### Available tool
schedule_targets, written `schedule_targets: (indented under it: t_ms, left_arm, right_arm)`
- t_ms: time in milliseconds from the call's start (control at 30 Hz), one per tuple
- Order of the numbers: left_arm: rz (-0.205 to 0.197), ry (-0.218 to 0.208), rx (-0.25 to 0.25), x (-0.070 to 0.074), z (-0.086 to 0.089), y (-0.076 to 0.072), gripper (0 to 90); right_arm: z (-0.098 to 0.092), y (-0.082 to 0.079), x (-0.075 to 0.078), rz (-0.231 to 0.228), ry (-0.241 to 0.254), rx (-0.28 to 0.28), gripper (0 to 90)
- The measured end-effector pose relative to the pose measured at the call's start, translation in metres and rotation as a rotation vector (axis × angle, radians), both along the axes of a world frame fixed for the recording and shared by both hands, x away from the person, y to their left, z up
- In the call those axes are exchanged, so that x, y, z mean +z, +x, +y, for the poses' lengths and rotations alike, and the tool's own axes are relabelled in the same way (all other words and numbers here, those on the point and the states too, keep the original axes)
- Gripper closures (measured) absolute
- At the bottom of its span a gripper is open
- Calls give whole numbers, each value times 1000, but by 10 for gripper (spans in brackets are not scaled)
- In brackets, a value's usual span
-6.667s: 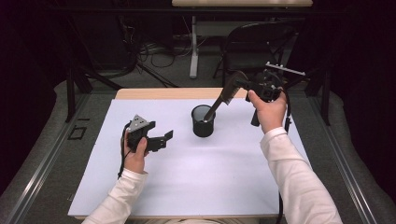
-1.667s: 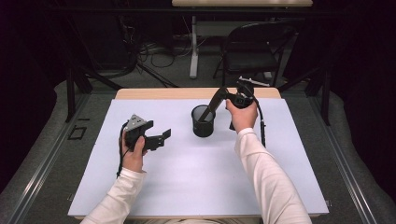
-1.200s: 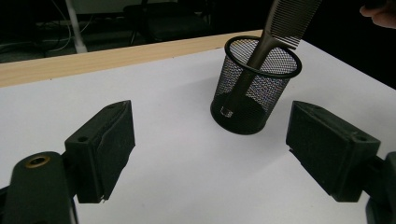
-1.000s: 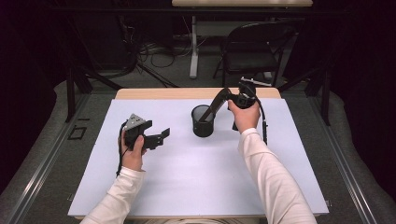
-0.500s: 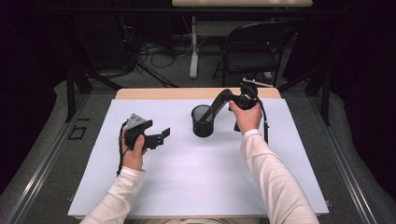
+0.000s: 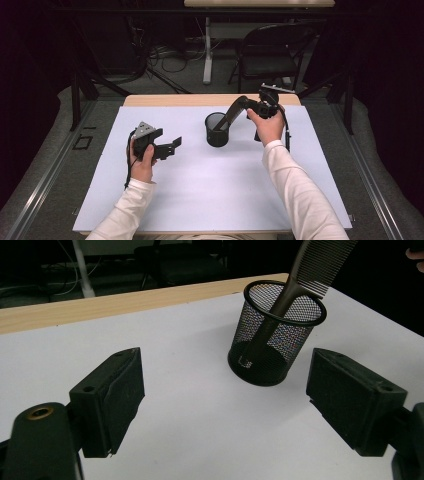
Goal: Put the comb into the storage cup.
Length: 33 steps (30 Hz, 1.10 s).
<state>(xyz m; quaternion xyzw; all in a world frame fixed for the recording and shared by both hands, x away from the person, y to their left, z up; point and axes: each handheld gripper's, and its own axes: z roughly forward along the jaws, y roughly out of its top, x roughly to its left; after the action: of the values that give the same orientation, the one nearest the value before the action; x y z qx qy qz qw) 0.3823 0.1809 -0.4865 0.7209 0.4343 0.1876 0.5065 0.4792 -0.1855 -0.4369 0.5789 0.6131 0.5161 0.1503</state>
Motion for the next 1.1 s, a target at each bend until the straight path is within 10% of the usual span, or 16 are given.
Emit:
schedule_targets:
  t_ms: [1100]
  left_arm:
    - [3,4,-3,0,-1,-1,158]
  right_arm:
    - [-8,-20,13,-67,-165,37,293]
